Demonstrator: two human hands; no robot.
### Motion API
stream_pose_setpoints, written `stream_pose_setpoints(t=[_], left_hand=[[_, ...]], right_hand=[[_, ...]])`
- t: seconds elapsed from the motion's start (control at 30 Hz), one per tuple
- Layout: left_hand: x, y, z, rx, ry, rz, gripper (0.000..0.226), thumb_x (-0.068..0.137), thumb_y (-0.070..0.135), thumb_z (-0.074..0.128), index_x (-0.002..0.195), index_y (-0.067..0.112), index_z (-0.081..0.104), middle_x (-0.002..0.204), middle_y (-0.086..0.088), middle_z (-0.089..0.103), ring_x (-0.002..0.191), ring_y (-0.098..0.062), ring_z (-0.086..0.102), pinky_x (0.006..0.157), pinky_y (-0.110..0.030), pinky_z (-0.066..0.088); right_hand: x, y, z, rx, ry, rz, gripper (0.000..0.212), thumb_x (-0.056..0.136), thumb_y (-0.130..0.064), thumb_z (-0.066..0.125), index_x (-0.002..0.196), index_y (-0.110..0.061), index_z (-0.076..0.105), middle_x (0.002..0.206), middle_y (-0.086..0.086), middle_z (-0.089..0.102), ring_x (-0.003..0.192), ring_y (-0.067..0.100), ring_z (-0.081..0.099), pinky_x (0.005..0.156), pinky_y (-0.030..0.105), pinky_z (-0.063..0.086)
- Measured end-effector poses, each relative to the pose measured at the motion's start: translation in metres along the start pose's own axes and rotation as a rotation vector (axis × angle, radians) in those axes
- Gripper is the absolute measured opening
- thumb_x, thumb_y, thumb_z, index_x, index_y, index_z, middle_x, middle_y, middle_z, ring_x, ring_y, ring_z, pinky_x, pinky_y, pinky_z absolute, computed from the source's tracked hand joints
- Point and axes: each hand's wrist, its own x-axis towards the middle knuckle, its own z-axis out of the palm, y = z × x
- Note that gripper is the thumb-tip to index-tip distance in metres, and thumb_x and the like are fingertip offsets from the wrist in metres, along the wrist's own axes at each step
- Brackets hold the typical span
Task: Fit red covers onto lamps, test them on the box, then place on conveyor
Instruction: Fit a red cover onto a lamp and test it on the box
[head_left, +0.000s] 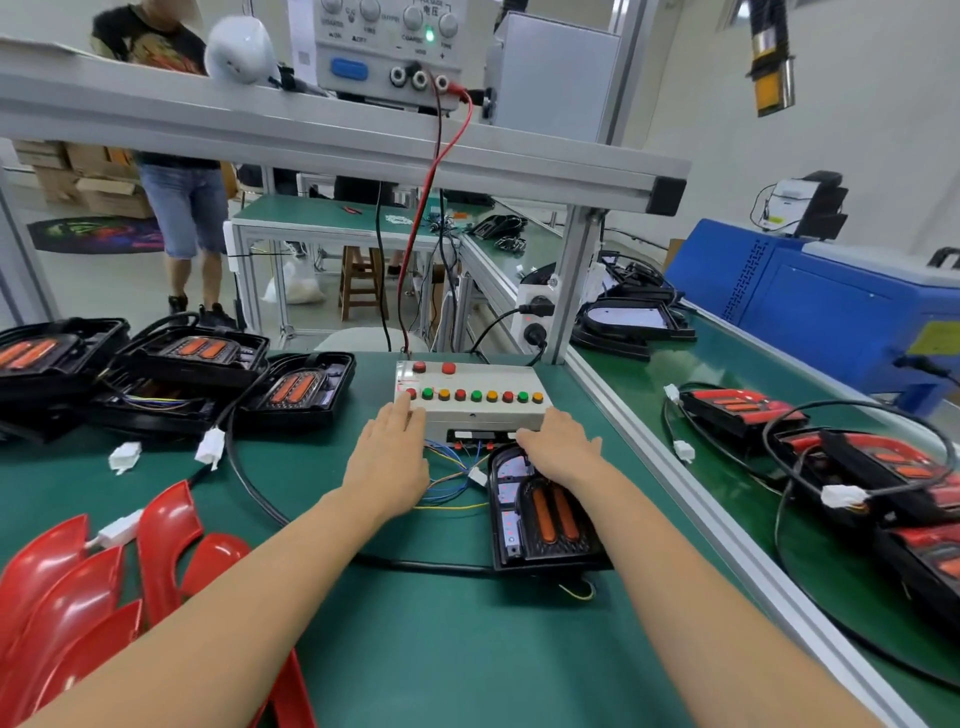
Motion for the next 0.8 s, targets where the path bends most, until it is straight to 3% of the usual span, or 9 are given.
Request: stream_pose_setpoints(t=[0.17,0.27,0.33,0.43,0.53,0.63,0.73,0.8], left_hand=[[-0.004,0.008,-0.003,-0.409,-0.044,-0.127,0.073,0.086,0.001,0.048,0.151,0.012,0.017,0.159,-0.007,-0.009,0.140,-0.028,0.025,0.104,-0.032,0.036],[-0.008,0.013,-0.002,-0.592,0.025,-0.167,0.069,0.082,-0.007,0.044,0.146,0.009,0.026,0.159,-0.002,0.001,0.129,-0.027,0.038,0.079,-0.022,0.039],[-0.008,0.015,-0.003,-0.671,0.078,-0.178,0.063,0.080,-0.010,0.042,0.140,0.006,0.035,0.155,-0.002,0.015,0.109,-0.020,0.043,0.069,-0.017,0.036],[-0.008,0.012,-0.005,-0.752,0.115,-0.214,0.056,0.081,-0.011,0.043,0.135,0.004,0.040,0.149,-0.002,0.025,0.095,-0.015,0.039,0.070,-0.021,0.035],[-0.011,0.005,-0.005,-0.777,0.162,-0.245,0.052,0.081,-0.010,0.046,0.131,0.004,0.044,0.146,-0.003,0.030,0.094,-0.019,0.043,0.069,-0.019,0.032],[-0.015,-0.004,-0.007,-0.770,0.184,-0.300,0.052,0.082,-0.007,0.051,0.133,0.002,0.044,0.148,-0.005,0.030,0.116,-0.023,0.045,0.078,-0.018,0.029],[-0.015,-0.009,-0.011,-0.753,0.109,-0.312,0.062,0.083,-0.002,0.054,0.141,0.004,0.034,0.158,-0.001,0.013,0.132,-0.022,0.035,0.091,-0.023,0.033],[-0.012,-0.010,-0.014,-0.728,0.056,-0.309,0.066,0.084,0.001,0.055,0.144,0.004,0.029,0.160,0.000,0.005,0.137,-0.023,0.030,0.096,-0.026,0.033]], right_hand=[[0.010,0.006,0.004,0.016,0.008,0.005,0.049,0.100,-0.023,0.037,0.146,-0.008,0.028,0.150,0.010,0.038,0.137,0.029,0.036,0.118,0.050,0.012],[0.009,0.012,0.004,0.024,-0.002,-0.023,0.050,0.100,-0.018,0.034,0.148,-0.008,0.023,0.149,0.012,0.040,0.134,0.031,0.039,0.117,0.049,0.016],[0.009,0.015,0.003,0.047,0.001,-0.039,0.049,0.100,-0.017,0.035,0.148,-0.010,0.025,0.147,0.012,0.043,0.130,0.032,0.042,0.115,0.049,0.022],[0.007,0.017,0.002,0.099,-0.004,-0.063,0.049,0.100,-0.018,0.035,0.149,-0.014,0.027,0.145,0.012,0.045,0.128,0.032,0.044,0.114,0.049,0.026],[0.007,0.012,0.004,0.059,-0.024,-0.069,0.055,0.101,-0.021,0.035,0.153,-0.016,0.020,0.146,0.010,0.045,0.133,0.029,0.042,0.119,0.050,0.013],[0.010,-0.001,0.010,-0.003,-0.036,-0.059,0.053,0.100,-0.021,0.033,0.152,-0.016,0.022,0.138,0.008,0.052,0.129,0.028,0.045,0.119,0.053,0.001],[0.014,-0.012,0.014,-0.026,-0.032,-0.042,0.043,0.096,-0.016,0.035,0.139,-0.013,0.036,0.115,0.008,0.059,0.117,0.029,0.051,0.117,0.057,-0.001],[0.016,-0.016,0.016,-0.037,-0.026,-0.035,0.040,0.095,-0.016,0.035,0.135,-0.013,0.038,0.116,0.008,0.059,0.116,0.029,0.051,0.117,0.057,0.000]])
